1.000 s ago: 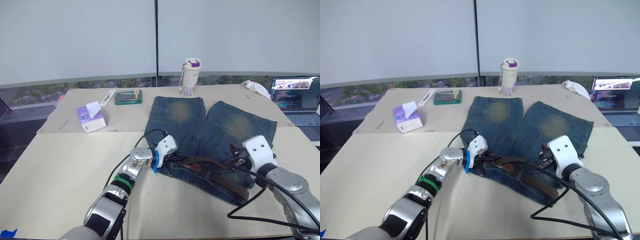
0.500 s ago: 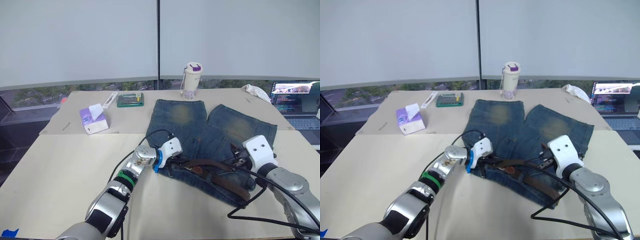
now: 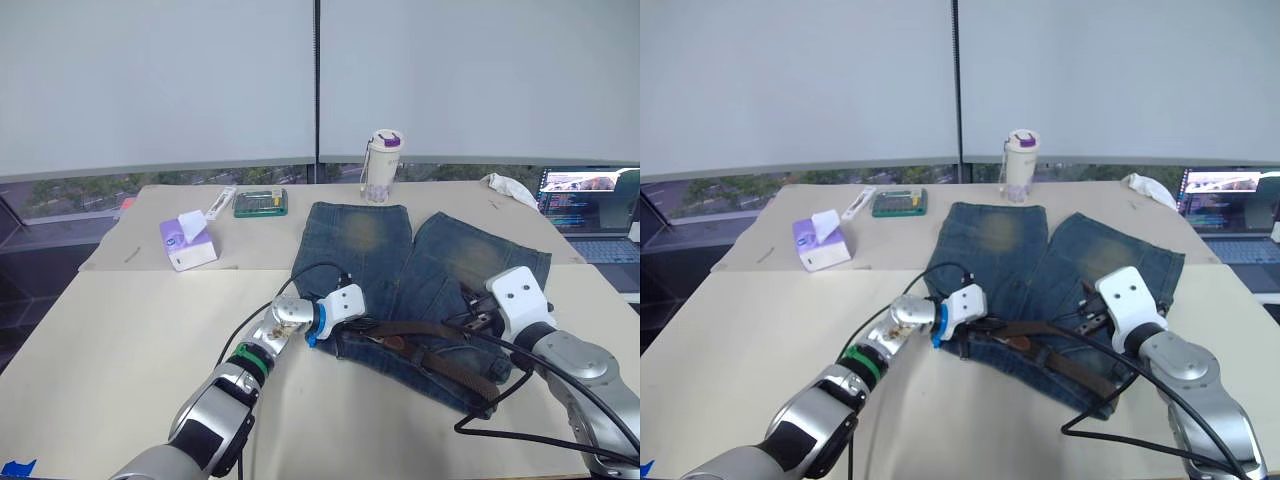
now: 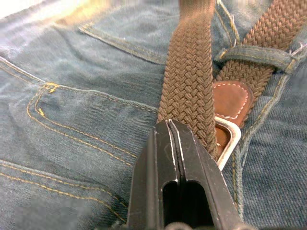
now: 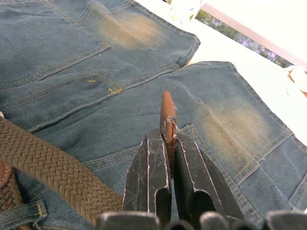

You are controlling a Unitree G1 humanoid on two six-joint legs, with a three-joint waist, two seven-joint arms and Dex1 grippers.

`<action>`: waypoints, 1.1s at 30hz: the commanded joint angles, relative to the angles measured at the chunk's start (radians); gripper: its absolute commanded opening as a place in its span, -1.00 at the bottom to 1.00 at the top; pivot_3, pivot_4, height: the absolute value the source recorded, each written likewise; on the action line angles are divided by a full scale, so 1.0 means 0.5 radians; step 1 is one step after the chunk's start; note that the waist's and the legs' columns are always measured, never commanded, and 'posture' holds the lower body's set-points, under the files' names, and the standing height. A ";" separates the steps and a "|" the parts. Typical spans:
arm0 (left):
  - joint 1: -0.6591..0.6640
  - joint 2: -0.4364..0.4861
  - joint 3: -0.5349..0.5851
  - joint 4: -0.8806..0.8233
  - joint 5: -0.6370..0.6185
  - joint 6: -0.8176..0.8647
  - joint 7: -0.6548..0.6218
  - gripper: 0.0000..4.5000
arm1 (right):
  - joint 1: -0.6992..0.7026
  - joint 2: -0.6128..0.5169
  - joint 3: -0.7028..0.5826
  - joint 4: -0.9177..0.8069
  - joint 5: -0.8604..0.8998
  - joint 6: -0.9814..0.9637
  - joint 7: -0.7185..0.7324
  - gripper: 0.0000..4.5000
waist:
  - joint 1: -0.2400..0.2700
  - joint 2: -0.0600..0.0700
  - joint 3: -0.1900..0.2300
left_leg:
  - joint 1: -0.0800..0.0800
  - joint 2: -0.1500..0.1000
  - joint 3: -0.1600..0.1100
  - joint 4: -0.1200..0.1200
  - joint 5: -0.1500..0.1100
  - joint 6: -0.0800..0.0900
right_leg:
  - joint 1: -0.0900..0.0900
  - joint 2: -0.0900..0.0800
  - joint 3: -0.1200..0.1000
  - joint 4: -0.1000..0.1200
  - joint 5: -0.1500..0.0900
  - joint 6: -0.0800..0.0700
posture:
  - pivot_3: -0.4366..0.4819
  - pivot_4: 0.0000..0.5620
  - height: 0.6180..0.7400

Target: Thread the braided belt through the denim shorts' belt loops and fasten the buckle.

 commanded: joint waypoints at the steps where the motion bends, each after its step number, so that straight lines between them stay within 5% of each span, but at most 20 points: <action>1: 0.093 -0.036 0.246 0.032 -0.306 0.244 -0.138 -1.00 | -0.029 -0.021 -0.052 -0.075 -0.010 0.006 0.005 -1.00 | -0.001 0.002 0.003 | -0.005 -0.001 0.001 0.000 0.000 0.000 | -0.007 -0.001 0.000 0.003 0.001 -0.001 | -0.05 -0.47 1.00; 8: 0.090 0.035 0.528 -0.576 -0.736 0.803 -0.204 -1.00 | -0.020 -0.012 -0.033 -0.072 -0.009 0.013 0.005 -1.00 | -0.023 0.017 0.026 | -0.028 0.001 0.001 0.000 0.005 -0.005 | -0.034 0.007 0.001 0.006 0.007 -0.010 | -0.05 -0.47 1.00; 14: 0.140 0.145 0.390 -0.742 -0.591 0.835 -0.193 -1.00 | -0.047 -0.022 -0.023 -0.040 -0.012 0.012 0.015 -1.00 | -0.009 0.018 0.028 | -0.033 0.003 0.001 -0.001 0.011 -0.014 | -0.044 0.012 0.002 0.006 0.013 -0.020 | -0.05 -0.47 1.00; 33: -0.011 0.054 0.030 -0.170 -0.123 0.519 -0.128 -1.00 | -0.015 -0.034 -0.068 -0.086 0.001 0.051 0.025 -1.00 | -0.003 0.017 0.031 | -0.033 0.002 0.002 -0.001 0.012 -0.014 | -0.042 0.012 0.001 0.005 0.014 -0.021 | -0.05 -0.47 1.00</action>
